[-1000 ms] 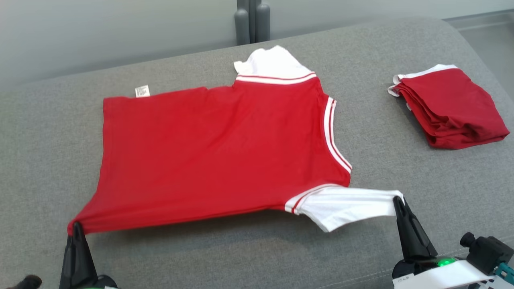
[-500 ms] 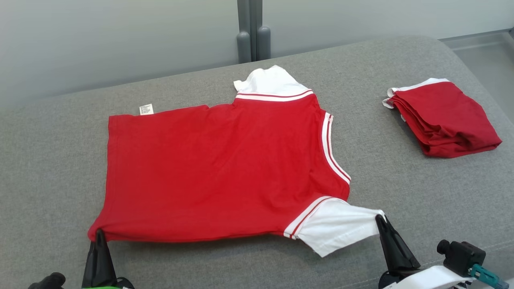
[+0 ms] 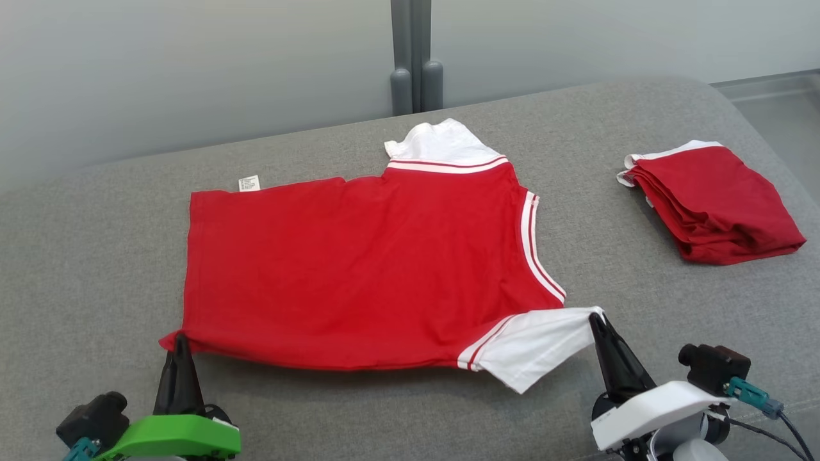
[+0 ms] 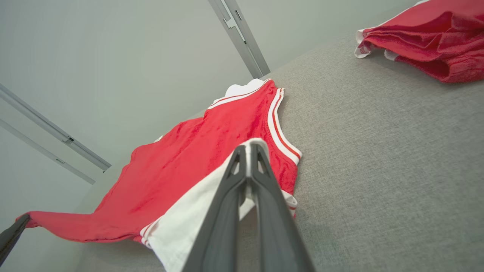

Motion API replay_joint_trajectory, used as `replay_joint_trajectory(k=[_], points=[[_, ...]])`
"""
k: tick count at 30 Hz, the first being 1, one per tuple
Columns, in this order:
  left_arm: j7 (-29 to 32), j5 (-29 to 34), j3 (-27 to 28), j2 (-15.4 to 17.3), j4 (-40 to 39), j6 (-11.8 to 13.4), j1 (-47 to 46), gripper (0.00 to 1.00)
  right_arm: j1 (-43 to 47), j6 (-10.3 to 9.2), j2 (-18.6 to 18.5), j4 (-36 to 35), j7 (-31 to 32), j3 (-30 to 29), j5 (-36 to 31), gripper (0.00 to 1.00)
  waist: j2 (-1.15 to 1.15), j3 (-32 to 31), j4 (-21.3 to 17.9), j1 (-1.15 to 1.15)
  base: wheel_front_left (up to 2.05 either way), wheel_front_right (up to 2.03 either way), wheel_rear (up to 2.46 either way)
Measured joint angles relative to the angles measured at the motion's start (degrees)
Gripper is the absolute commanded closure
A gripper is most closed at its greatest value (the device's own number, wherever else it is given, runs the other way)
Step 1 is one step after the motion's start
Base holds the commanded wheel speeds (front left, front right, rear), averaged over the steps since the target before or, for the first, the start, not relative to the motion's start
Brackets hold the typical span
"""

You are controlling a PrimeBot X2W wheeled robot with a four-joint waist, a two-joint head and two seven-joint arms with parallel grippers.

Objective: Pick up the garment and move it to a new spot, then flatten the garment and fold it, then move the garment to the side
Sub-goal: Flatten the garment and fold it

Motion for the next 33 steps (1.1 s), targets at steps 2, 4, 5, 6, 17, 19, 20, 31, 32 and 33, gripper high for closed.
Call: replay_joint_trajectory(k=[2, 4, 5, 6, 17, 19, 20, 31, 32, 33], points=[[0.0, -0.4, -0.3, 0.0, 2.1, 0.0, -1.9, 1.00, -2.1, 0.01, 0.3, 1.9, -0.1, 0.0, 0.0, 1.00, 0.00, -0.3, 0.2, 0.00, 0.00, 0.00, 0.00], [0.0, -0.5, -0.4, 0.0, 4.4, -0.1, -4.2, 1.00, -4.5, 0.01, 0.4, 4.2, -0.3, 0.0, 0.0, 1.00, 0.00, -0.3, 0.2, 0.00, 0.00, 0.00, 0.00], [0.0, -0.5, -0.5, 0.0, 5.6, -0.1, -5.3, 1.00, -5.9, 0.01, 0.5, 5.4, -0.3, 0.0, 0.0, 1.00, 0.00, -0.2, 0.2, 0.00, 0.00, 0.00, 0.00], [-0.1, -0.7, -0.6, 0.0, 6.7, -0.1, -6.4, 1.00, -7.3, 0.00, 0.6, 6.6, -0.3, 0.1, -0.2, 1.00, 0.00, 0.0, 0.2, 0.00, 0.00, 0.00, 0.00], [-0.1, -0.5, 0.3, 0.0, 16.5, 0.3, -18.4, 1.00, -23.2, 0.00, 1.5, 21.4, -0.8, 3.7, -0.4, 1.00, 0.00, 4.6, 0.3, 0.00, 0.00, 0.00, 0.00], [-0.1, -0.2, 0.4, 0.0, 17.7, 0.3, -19.7, 1.00, -25.5, 0.01, 1.7, 24.1, -1.0, 4.7, -0.1, 1.00, 0.00, 5.6, 0.3, 0.00, 0.00, 0.00, 0.00], [-0.1, 0.0, 0.4, 0.0, 18.3, 0.3, -20.2, 1.00, -26.6, 0.01, 1.8, 25.3, -1.0, 5.3, 0.1, 1.00, 0.00, 6.1, 0.3, 0.00, 0.00, 0.00, 0.00], [-0.1, 1.7, 0.2, 0.0, 21.1, 0.3, -24.1, 1.00, -34.8, 0.01, 2.7, 35.3, -1.5, 9.5, 2.9, 1.00, 0.00, 9.8, 1.1, 0.00, 0.00, 0.00, 0.00], [-0.1, 1.8, 0.0, 0.0, 21.2, 0.3, -24.3, 1.00, -35.3, 0.01, 2.8, 36.0, -1.5, 9.7, 3.1, 1.00, 0.00, 10.0, 1.2, 0.00, 0.00, 0.00, 0.00], [-0.1, 1.8, -0.1, 0.0, 21.2, 0.3, -24.5, 1.00, -35.9, 0.01, 2.9, 36.4, -1.5, 9.7, 3.1, 0.89, 0.00, 10.0, 1.3, 0.00, 0.00, 0.00, 0.00]])
